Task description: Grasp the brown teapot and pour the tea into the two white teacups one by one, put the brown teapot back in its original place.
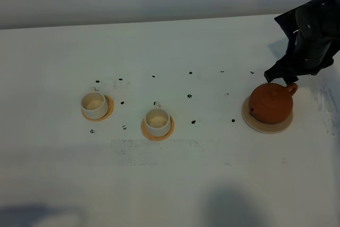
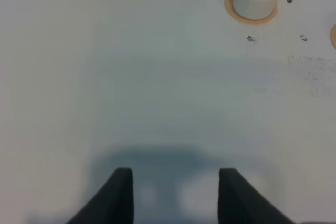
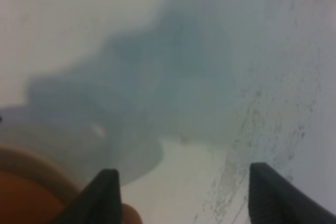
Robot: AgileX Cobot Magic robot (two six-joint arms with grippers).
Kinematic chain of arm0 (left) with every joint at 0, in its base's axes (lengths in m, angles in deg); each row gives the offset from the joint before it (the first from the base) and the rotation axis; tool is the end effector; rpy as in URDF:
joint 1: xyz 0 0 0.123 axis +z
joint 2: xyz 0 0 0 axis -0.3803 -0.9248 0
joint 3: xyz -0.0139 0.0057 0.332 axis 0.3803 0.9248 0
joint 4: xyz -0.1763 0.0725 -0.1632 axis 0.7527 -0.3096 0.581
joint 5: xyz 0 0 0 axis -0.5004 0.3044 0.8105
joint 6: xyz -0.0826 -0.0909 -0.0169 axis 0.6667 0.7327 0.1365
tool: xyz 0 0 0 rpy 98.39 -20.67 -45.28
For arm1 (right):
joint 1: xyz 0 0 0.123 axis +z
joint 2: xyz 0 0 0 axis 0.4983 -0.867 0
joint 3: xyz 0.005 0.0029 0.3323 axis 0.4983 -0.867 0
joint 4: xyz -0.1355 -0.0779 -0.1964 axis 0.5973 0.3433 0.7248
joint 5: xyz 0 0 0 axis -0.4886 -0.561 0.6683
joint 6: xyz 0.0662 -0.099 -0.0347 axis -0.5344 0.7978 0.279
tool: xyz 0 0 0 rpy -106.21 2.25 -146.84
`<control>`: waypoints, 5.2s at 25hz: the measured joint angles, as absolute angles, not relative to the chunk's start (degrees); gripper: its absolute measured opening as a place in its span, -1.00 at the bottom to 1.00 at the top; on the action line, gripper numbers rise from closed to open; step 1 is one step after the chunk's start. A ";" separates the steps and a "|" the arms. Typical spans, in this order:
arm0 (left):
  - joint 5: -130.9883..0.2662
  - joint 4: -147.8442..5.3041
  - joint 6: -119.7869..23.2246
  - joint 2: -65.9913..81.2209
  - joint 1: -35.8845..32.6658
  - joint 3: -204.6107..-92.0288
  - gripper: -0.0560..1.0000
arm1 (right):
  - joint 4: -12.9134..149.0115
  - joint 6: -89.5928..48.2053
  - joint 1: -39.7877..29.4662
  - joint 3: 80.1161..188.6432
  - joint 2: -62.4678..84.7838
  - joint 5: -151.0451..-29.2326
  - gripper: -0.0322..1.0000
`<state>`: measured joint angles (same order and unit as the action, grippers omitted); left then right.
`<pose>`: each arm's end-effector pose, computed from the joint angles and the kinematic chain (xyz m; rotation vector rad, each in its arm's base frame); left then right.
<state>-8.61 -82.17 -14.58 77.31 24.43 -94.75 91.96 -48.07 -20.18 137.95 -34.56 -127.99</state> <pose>-0.0118 -0.0054 0.2490 -0.0331 2.1467 -0.0307 0.4475 0.0511 0.1689 -0.3719 2.8557 -0.2840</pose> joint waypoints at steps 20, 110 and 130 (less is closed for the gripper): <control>-8.61 -82.17 -14.63 77.31 24.43 -94.75 -0.17 | 89.92 -49.17 -22.44 134.36 -31.75 -125.20 0.10; -8.61 -82.17 -14.57 77.31 24.43 -94.75 -0.17 | 85.78 -50.56 -22.74 122.18 -22.96 -122.33 0.09; -8.61 -82.17 -14.57 77.31 24.43 -94.75 -0.17 | 84.91 -50.56 -22.74 121.35 -20.59 -125.99 0.09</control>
<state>-8.61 -82.17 -14.57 77.31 24.43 -94.75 84.91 -50.56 -22.74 121.35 -20.59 -125.99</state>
